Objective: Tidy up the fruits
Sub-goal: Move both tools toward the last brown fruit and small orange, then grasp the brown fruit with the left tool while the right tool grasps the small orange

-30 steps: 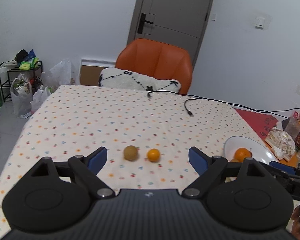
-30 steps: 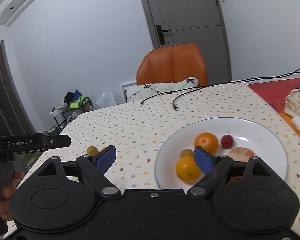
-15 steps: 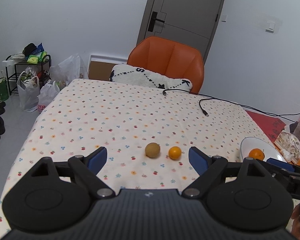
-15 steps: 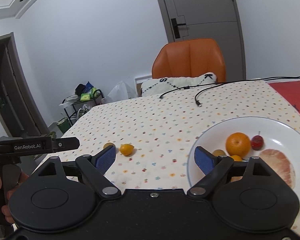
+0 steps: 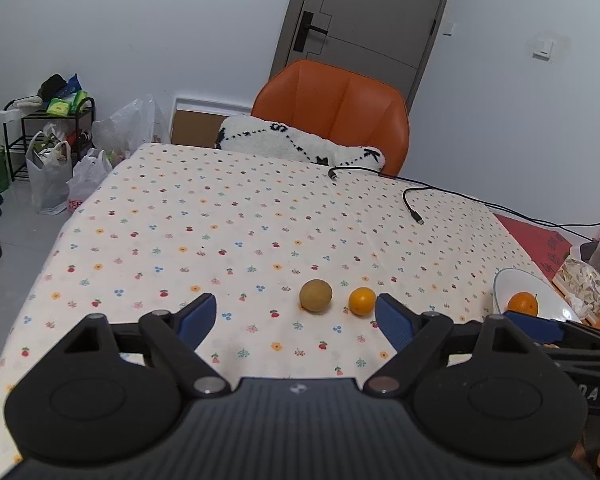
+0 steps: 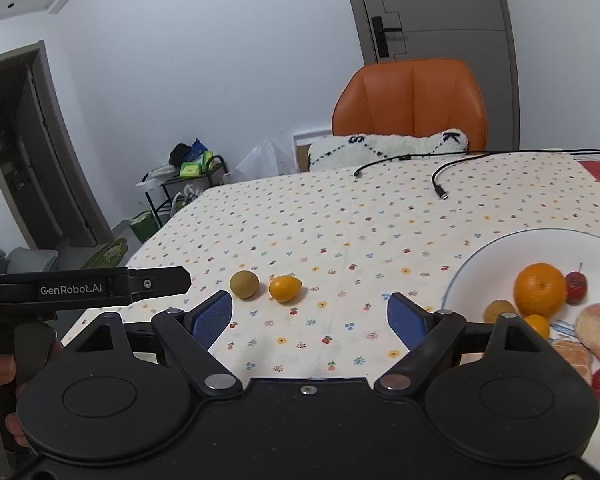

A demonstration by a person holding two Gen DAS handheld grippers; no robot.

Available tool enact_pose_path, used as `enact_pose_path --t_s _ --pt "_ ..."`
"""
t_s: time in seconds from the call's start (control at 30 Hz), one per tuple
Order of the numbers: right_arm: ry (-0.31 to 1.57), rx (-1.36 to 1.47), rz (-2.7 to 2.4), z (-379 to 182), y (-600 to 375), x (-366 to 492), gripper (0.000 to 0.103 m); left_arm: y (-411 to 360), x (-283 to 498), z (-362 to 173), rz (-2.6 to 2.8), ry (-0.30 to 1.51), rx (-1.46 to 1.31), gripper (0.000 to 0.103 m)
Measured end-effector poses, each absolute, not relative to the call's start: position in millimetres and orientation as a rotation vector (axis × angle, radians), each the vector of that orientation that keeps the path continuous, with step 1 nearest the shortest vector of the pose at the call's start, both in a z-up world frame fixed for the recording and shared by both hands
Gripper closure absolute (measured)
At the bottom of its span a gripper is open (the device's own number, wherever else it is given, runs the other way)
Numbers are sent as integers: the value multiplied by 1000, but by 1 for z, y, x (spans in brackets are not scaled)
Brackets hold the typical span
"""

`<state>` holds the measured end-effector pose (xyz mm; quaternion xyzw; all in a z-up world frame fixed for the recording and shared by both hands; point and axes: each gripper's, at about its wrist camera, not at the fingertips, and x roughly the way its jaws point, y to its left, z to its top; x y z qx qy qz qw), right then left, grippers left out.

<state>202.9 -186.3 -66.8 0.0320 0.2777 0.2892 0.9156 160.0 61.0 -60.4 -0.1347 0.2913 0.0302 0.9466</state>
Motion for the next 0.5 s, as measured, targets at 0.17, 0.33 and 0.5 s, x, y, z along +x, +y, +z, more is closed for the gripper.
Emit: enact_pose_path --t_s 0.17,0.33,0.5 --pt "603 60 603 -75 -179 213 34 59 169 -67 46 600 -267 26" --pt "621 60 606 -80 -174 223 37 58 180 -73 25 615 -276 37" --pt "638 50 615 -85 -167 232 43 58 191 -81 11 630 -281 48"
